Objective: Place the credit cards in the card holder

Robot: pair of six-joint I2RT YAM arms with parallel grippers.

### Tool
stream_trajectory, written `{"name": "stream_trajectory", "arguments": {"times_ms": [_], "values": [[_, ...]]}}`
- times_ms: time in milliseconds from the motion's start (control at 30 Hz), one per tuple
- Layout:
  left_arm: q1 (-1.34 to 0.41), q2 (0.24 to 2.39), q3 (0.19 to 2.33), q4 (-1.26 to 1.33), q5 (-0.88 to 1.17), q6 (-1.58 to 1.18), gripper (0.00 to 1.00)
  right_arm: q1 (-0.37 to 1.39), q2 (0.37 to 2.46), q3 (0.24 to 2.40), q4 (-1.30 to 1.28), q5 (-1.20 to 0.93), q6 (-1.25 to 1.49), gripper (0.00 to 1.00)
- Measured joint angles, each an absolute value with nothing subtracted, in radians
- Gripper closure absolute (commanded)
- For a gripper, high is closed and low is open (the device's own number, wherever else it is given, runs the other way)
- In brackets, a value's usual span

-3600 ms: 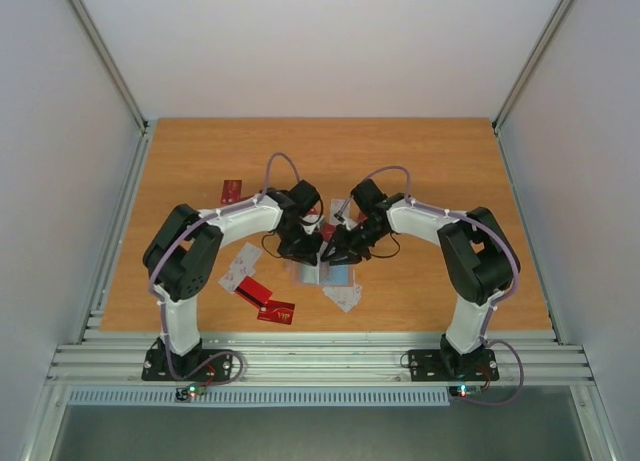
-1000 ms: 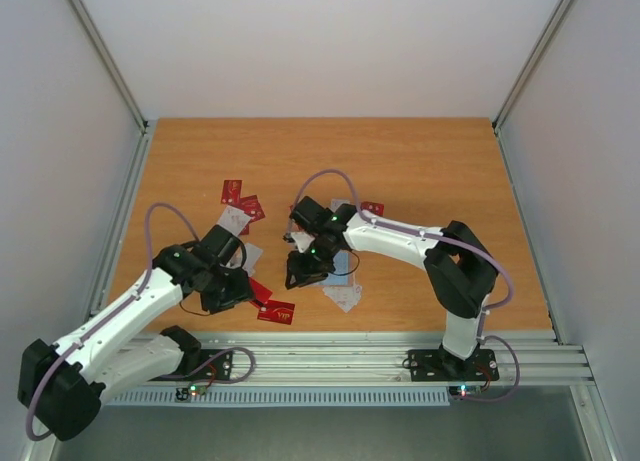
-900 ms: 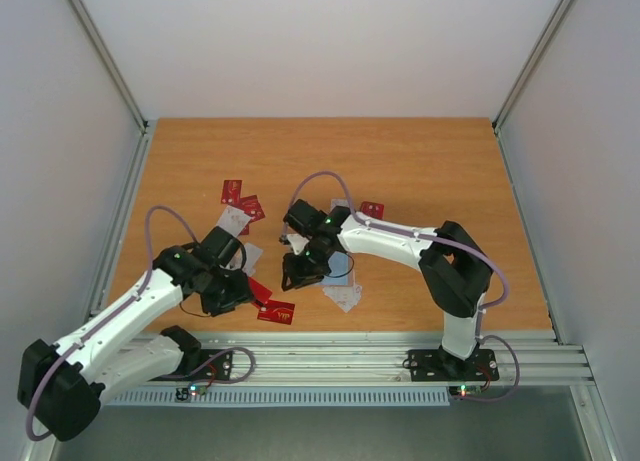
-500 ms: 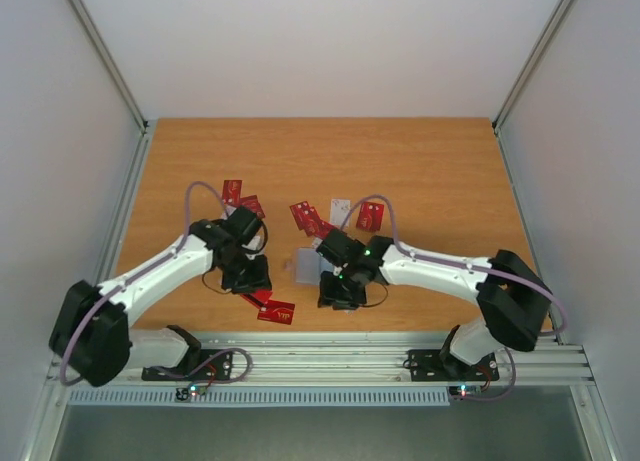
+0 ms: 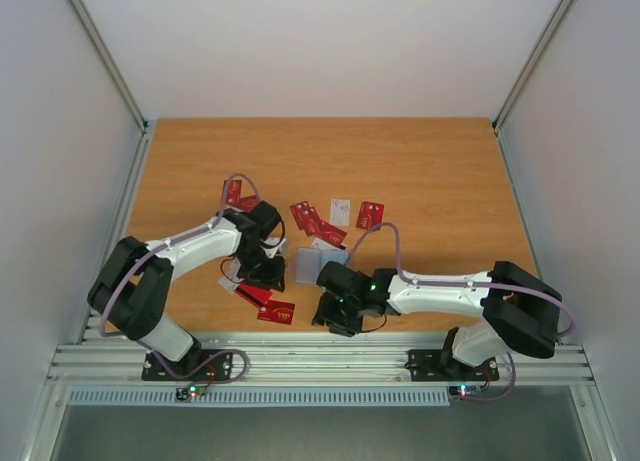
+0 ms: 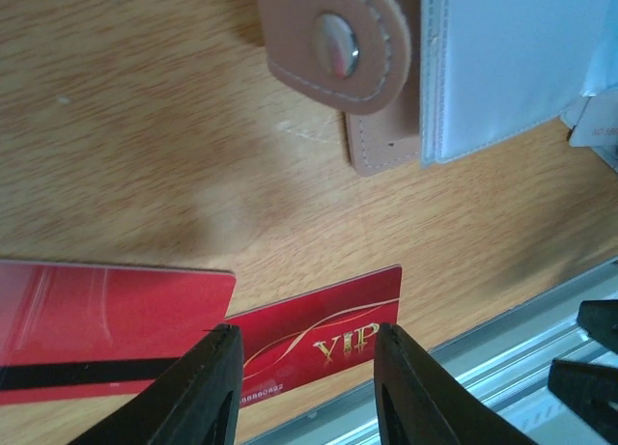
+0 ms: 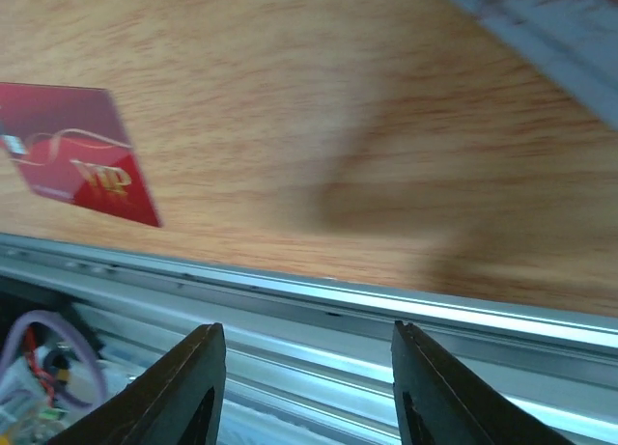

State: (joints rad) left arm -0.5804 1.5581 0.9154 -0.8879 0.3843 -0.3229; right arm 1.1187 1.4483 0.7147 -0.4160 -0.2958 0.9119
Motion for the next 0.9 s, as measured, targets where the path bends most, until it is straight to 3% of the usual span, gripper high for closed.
{"name": "stream_trajectory", "arguments": {"times_ms": [467, 900], "values": [[-0.629, 1.663, 0.897, -0.846, 0.407, -0.311, 0.59, 1.284, 1.604, 0.689, -0.112, -0.173, 1.124, 0.49], [-0.676, 1.654, 0.876, -0.847, 0.412, -0.446, 0.59, 1.328, 1.641, 0.688, -0.007, -0.086, 1.171, 0.46]]}}
